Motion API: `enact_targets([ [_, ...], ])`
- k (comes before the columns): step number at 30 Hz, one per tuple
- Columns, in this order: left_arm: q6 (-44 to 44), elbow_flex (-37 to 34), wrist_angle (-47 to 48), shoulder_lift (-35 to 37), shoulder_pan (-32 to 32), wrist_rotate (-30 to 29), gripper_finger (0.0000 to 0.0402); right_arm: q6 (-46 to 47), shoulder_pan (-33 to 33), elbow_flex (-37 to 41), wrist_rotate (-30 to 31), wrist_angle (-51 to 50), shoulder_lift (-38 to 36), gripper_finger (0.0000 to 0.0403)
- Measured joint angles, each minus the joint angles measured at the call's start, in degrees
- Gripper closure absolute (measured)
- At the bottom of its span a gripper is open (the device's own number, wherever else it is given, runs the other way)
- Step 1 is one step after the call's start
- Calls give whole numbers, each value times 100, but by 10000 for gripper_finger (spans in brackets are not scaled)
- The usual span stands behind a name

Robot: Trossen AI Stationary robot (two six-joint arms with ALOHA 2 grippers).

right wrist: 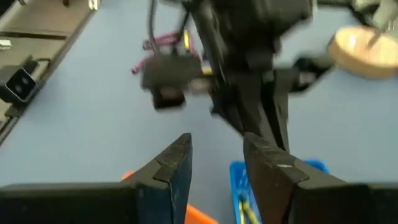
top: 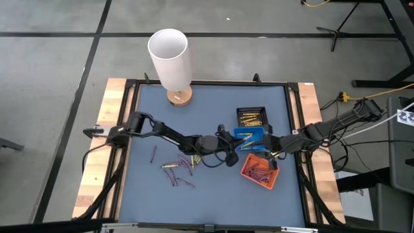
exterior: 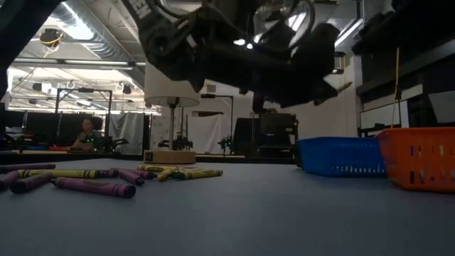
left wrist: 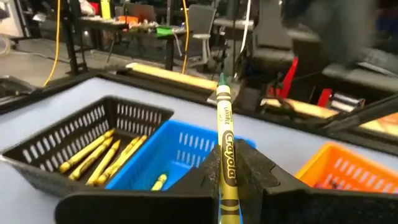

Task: Sort crayons
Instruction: Put the green crayon into the blue bin, then put the yellow crayon into the black bin

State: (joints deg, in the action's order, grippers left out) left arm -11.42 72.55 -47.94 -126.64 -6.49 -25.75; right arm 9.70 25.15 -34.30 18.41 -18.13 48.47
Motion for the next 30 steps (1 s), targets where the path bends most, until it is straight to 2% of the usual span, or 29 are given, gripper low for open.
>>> enact_targets([
  [4,0,2,-3,-155,93,13,388,-290,0,0,2,304,0,260],
  [10,-44,2,-11,-332,266,660,388,-412,-4,0,2,459,2,260],
  [15,-23,4,-39,-334,296,725,384,-412,-4,0,2,474,2,260],
  [25,-1,4,-56,-331,302,703,299,-412,-4,0,2,474,4,260],
  [30,-4,4,-50,-331,312,704,276,-411,-4,0,2,474,4,260],
])
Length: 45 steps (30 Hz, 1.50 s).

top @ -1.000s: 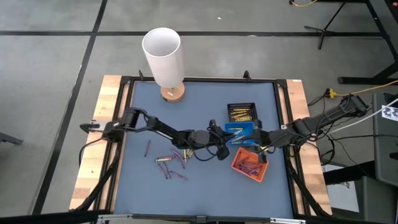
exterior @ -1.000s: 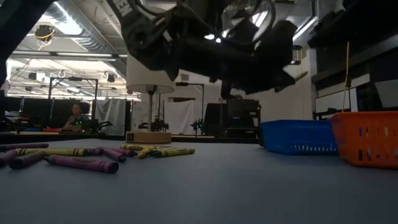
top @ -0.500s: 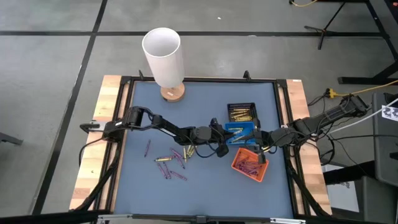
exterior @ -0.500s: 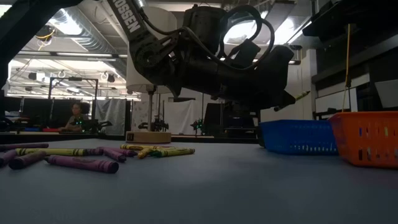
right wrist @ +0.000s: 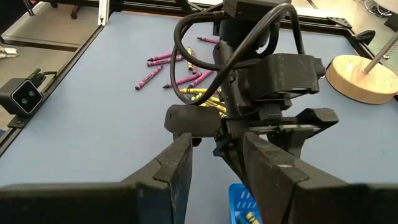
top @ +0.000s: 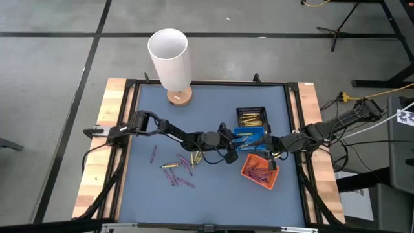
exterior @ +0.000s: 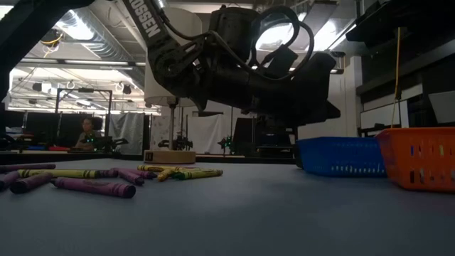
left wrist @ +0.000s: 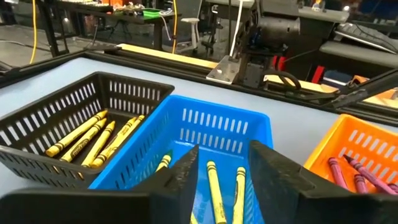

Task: Sort crayons
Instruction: Put the yellow crayon into the black bin

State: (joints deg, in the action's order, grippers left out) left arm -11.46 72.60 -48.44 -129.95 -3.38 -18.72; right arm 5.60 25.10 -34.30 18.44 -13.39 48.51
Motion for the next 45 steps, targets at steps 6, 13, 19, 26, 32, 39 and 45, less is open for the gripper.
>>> enact_targets([
  [6,4,0,-3,0,0,28,276,1,0,0,0,0,0,260],
  [13,492,-2,307,219,-2,33,291,1,0,0,0,-9,0,260],
  [19,710,-4,2146,948,-70,-61,302,3,0,0,-2,-19,2,260],
  [26,702,-2,4800,1937,-158,-66,305,3,0,0,-2,-52,9,260],
  [32,410,-2,6992,2595,-127,-66,305,10,2,0,-2,-112,15,260],
  [39,258,-5,9026,2815,25,16,305,10,2,0,-2,-174,13,260],
  [45,249,-98,9938,2791,144,216,305,10,2,0,-2,-177,13,260],
])
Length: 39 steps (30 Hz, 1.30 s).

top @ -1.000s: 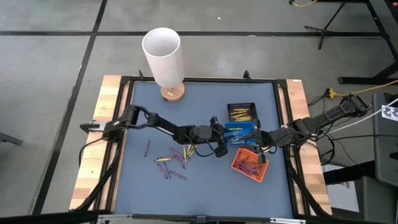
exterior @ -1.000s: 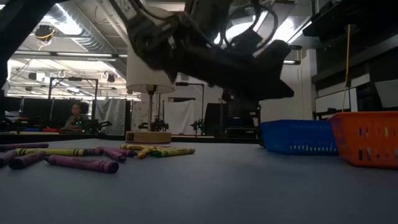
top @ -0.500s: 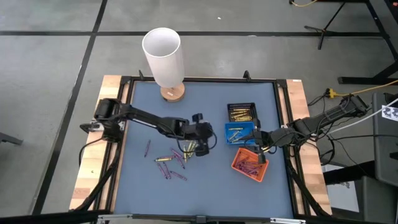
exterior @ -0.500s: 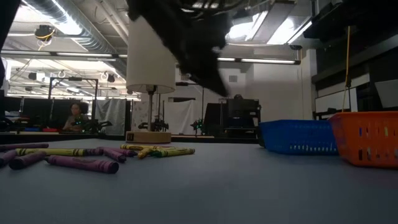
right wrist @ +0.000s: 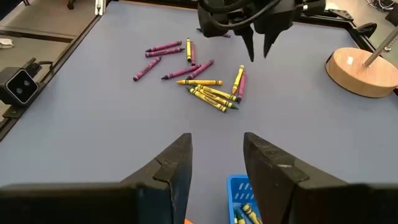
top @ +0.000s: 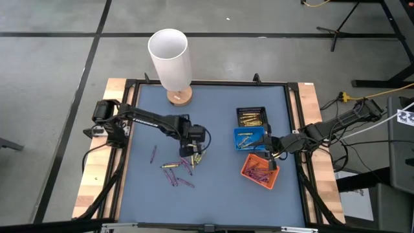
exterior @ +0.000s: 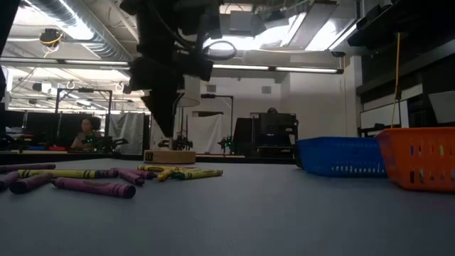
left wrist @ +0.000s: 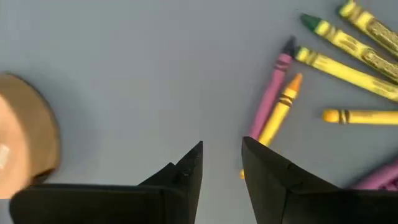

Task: Sort crayons
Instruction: Put the yellow crayon into the black bin

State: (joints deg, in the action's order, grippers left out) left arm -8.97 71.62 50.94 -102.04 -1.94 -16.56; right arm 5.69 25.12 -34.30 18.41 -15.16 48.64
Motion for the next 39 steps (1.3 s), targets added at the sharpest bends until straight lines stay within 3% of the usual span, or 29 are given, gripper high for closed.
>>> enact_targets([
  [8,-9,-445,15,-2,31,755,305,0,0,0,0,-2,0,260],
  [28,-116,-1414,-1242,13,236,1138,305,-2,0,0,0,-4,0,260],
  [39,-140,-1471,-1287,15,238,1131,315,-2,0,0,0,-4,0,260],
])
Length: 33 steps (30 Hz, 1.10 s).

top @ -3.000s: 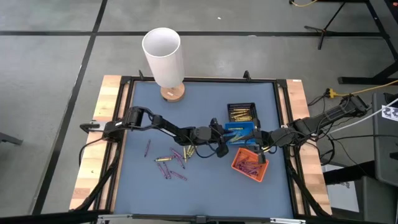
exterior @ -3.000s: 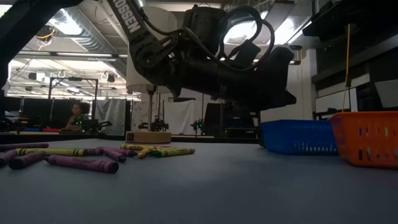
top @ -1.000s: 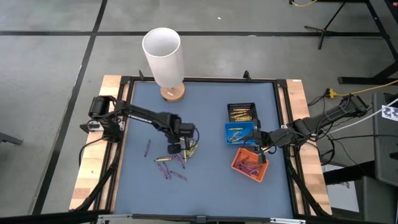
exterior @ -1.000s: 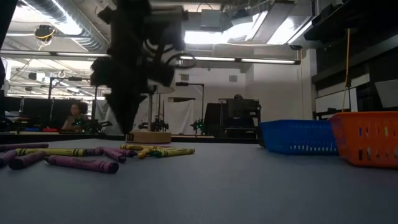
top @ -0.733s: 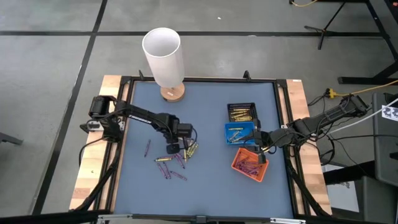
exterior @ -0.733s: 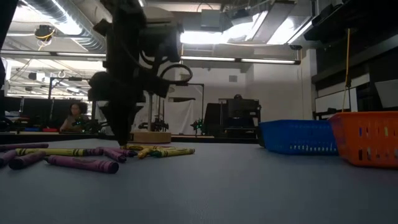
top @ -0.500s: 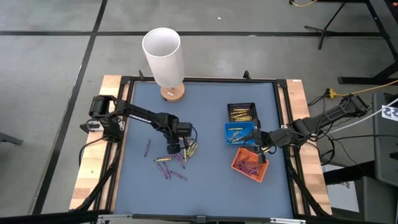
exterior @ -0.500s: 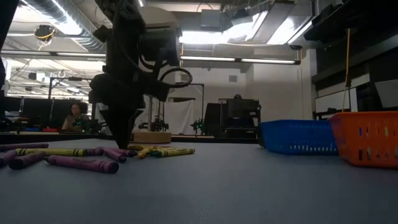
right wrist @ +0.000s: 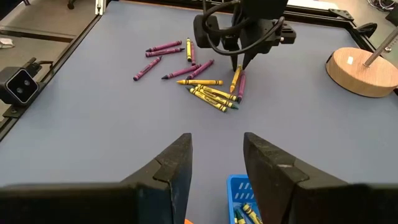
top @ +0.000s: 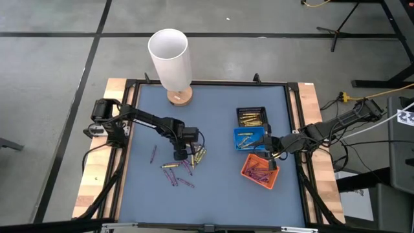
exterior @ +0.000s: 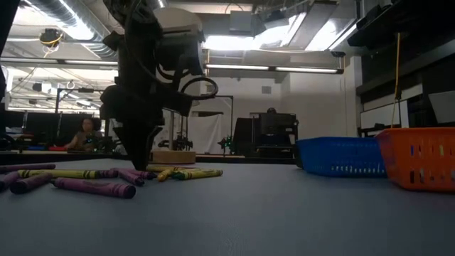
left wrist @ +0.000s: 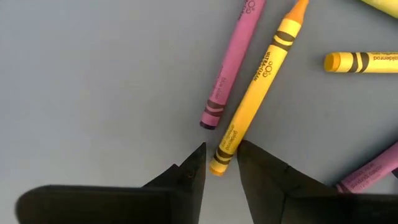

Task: Sort crayons
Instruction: Put the yellow crayon into the black bin

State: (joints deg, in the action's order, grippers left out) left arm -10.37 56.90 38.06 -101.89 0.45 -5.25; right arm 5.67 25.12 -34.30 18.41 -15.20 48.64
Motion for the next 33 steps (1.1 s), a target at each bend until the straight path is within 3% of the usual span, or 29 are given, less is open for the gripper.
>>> enact_targets([
  [11,0,-7,0,-11,-29,-23,390,0,0,0,0,0,0,260],
  [21,2,226,117,-49,-195,-71,396,-1,0,0,0,0,-1,260],
  [27,10,624,-337,-49,-235,-15,396,-2,0,0,0,0,-2,260],
  [33,56,693,-1987,-48,-86,-35,396,-2,0,0,0,-4,-2,260],
])
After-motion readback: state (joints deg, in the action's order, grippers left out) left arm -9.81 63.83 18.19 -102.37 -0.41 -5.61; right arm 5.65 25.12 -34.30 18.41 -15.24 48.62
